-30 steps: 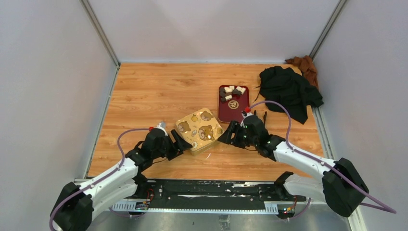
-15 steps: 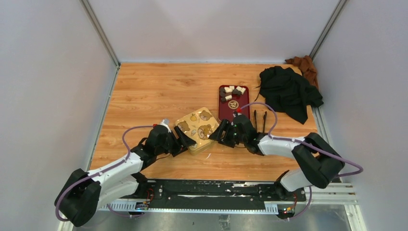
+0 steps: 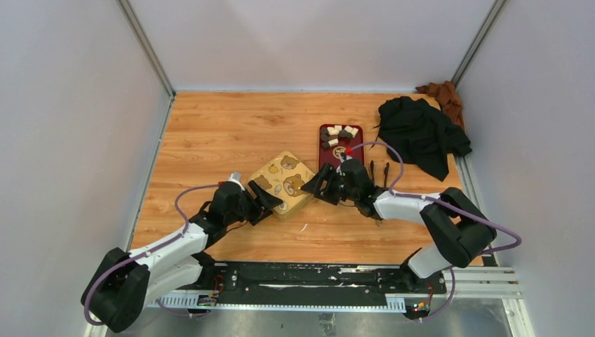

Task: Pack the chocolate
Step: Close the box lid on the packing box.

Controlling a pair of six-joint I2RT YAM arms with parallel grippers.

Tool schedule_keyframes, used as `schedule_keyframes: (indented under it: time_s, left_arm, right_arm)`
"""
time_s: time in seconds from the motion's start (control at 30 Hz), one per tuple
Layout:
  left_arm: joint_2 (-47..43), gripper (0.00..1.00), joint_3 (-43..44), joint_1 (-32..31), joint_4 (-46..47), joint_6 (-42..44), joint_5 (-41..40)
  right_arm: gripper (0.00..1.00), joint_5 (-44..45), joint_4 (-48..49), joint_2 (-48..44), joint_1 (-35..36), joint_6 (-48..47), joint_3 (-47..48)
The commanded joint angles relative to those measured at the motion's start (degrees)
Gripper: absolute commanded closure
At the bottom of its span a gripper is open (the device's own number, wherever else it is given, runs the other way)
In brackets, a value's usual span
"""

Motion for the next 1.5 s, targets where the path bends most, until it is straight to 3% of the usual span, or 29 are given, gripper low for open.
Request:
schedule_keyframes:
  time_s: [0.0,0.33,0.77,1.23,1.47]
  left_arm:
    - [-1.3,0.30,-2.1,2.4,1.5,-1.5,0.0]
    - [-1.1,0.35,-1.7,2.5,-1.0,0.0,-0.3]
    - [2.4,0.48,-3.1,2.3,-1.3,2.6,3.3]
    - [4.0,0.62,-8.6,-0.3,-1.4,4.2,1.9]
    - [4.0,0.63,-10.0,-0.6,-1.3,5.1,1.1]
  right_arm:
    - [0.28,0.5,5.4,-1.1,3.2,6.0,-3.7]
    - [0.28,0.6,12.2,2.5,8.3,11.5,-5.2]
    - [0.38,0.5,10.0,8.8,13.0,13.3,-2.3]
    - [0.69,8.7,-6.2,13.6,16.2,15.2,-3.4]
    - [0.77,7.2,-1.3,20.0,17.2,18.4,-5.1]
